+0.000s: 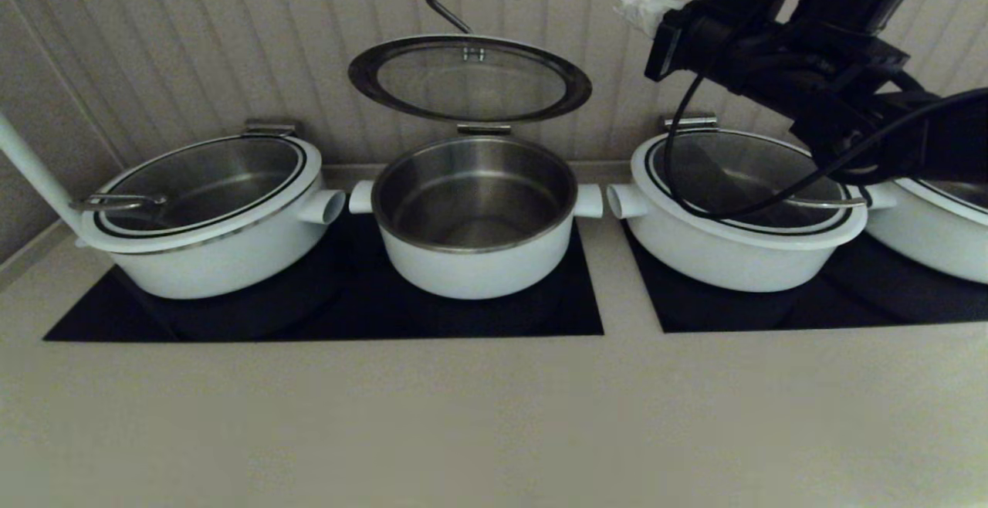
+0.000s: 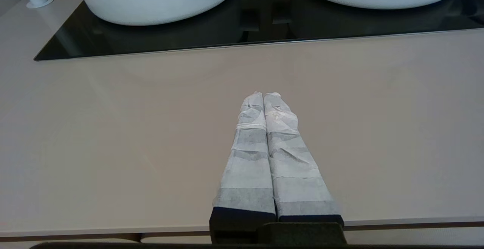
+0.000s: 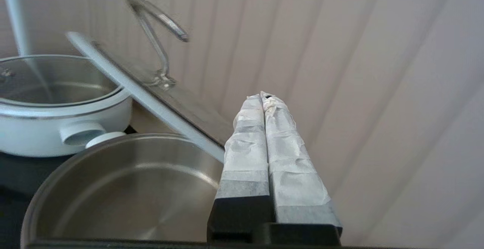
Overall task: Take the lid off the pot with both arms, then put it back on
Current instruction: Close the pot lid
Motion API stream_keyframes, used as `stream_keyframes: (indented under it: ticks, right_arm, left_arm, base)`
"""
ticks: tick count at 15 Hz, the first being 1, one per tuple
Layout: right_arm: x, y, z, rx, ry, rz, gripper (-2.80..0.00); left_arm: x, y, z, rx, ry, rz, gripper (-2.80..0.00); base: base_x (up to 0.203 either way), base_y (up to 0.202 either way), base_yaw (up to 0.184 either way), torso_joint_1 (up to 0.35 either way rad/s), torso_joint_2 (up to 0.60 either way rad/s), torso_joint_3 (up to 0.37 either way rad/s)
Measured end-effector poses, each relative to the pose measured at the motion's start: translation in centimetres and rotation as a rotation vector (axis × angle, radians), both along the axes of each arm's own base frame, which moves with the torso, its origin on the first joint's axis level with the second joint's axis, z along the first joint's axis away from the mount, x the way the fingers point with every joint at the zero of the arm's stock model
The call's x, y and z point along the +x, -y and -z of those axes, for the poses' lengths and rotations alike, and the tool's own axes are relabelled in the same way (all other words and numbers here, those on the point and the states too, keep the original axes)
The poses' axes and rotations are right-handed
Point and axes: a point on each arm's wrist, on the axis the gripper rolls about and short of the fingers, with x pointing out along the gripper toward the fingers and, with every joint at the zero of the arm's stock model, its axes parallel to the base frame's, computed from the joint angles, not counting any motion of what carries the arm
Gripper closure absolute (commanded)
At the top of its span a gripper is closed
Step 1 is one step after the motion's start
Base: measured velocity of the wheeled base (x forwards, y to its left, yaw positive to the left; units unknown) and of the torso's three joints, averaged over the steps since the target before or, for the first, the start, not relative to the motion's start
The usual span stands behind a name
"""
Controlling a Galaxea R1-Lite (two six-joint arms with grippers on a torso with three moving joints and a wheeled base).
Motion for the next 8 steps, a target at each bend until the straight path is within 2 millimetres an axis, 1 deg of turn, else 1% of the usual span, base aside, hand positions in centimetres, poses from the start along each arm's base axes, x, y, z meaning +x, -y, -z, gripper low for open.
stream_keyframes:
  ticks: [5,8]
  right_arm:
    - [-0.06,0.05,-0.09,-0.093,0.04,-0.08,0.0]
    - [0.23,0.75,-0.11,-0.189,0.058,-0.133,0.0]
  left_arm:
    - [0.0,0.0,0.0,0.0,0.0,0.0,0.0]
    - [0.0,0.0,0.0,0.0,0.0,0.0,0.0]
  base:
    - [0.0,0.0,0.0,0.0,0.0,0.0]
    - [0.0,0.0,0.0,0.0,0.0,0.0]
